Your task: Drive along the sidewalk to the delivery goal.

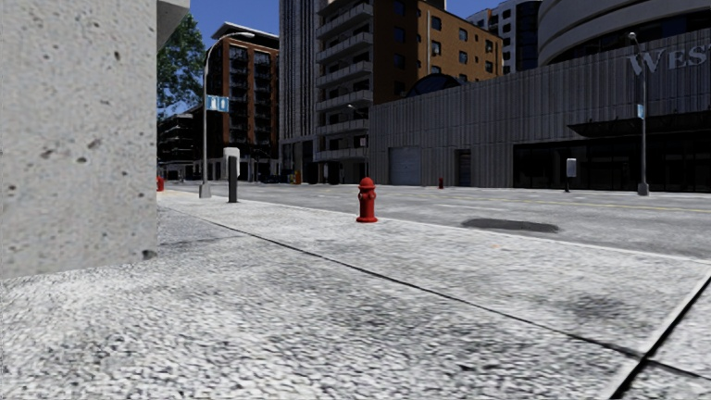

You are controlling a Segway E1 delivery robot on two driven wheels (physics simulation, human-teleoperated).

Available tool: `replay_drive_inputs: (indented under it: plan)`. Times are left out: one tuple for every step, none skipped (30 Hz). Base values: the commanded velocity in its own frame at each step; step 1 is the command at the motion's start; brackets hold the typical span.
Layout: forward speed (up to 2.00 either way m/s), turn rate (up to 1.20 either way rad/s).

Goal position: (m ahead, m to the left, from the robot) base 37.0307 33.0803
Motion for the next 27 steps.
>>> replay_drive_inputs:
  plan:
    - [2.00,0.00]
    - [2.00,0.00]
    - [2.00,0.00]
    - [2.00,0.00]
    - [2.00,0.00]
    - [2.00,0.00]
    - [2.00,0.00]
    - [2.00,0.00]
    - [2.00,0.00]
    - [2.00,0.00]
    - [2.00,0.00]
    - [2.00,0.00]
    - [2.00,0.03]
    - [2.00,0.16]
    - [2.00,0.16]
    - [2.00,0.24]
    - [2.00,0.33]
    - [2.00,0.36]
    - [2.00,0.38]
    - [2.00,0.38]
    - [2.00,0.38]
    - [2.00,0.40]
    - [2.00,0.45]
    - [2.00,0.47]
    - [2.00,0.47]
    - [2.00,0.48]
    - [2.00,0.48]
